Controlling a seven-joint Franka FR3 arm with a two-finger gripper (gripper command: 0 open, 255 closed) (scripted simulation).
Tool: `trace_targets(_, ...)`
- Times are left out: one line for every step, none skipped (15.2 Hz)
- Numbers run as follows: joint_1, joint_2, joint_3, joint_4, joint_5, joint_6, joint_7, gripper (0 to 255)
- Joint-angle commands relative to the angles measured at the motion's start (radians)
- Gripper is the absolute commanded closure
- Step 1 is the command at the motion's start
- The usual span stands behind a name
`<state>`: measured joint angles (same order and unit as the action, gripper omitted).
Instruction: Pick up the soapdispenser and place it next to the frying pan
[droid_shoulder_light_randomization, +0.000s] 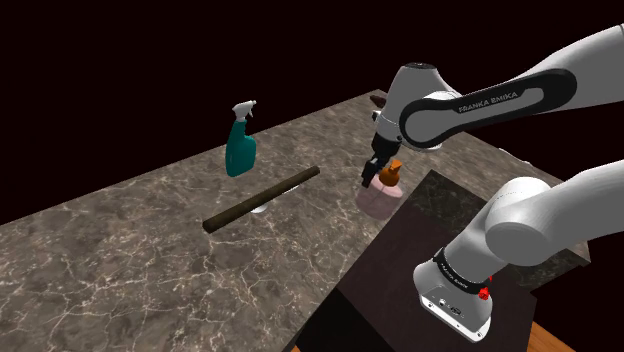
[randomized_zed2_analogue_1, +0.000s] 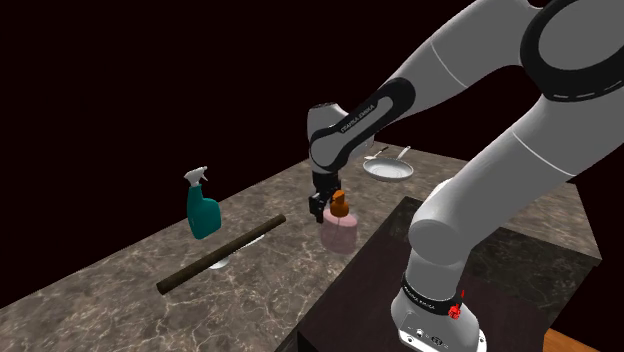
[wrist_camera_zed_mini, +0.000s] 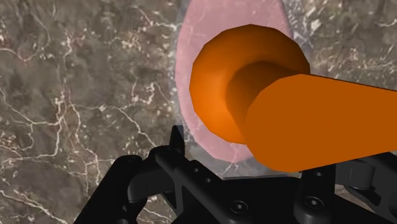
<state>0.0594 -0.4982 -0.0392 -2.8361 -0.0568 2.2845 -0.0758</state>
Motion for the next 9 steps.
trace_targets(0.001, -0.017, 0.001, 0.010, 0.001, -0.029, 0.000, 255)
trace_targets(0.001, -0.029, 0.001, 0.017, 0.002, -0.047, -0.001, 255)
trace_targets(0.001, -0.039, 0.001, 0.025, 0.002, -0.065, -0.001, 255)
trace_targets(0.001, -0.050, 0.002, 0.032, 0.003, -0.083, -0.002, 255)
trace_targets(0.001, -0.060, 0.002, 0.040, 0.003, -0.101, -0.002, 255)
trace_targets(0.002, -0.070, 0.002, 0.048, 0.004, -0.119, -0.002, 255)
trace_targets(0.002, -0.079, 0.003, 0.056, 0.004, -0.136, -0.003, 255)
trace_targets(0.002, -0.088, 0.003, 0.064, 0.005, -0.153, -0.003, 255)
trace_targets(0.002, -0.096, 0.003, 0.073, 0.005, -0.170, -0.004, 255)
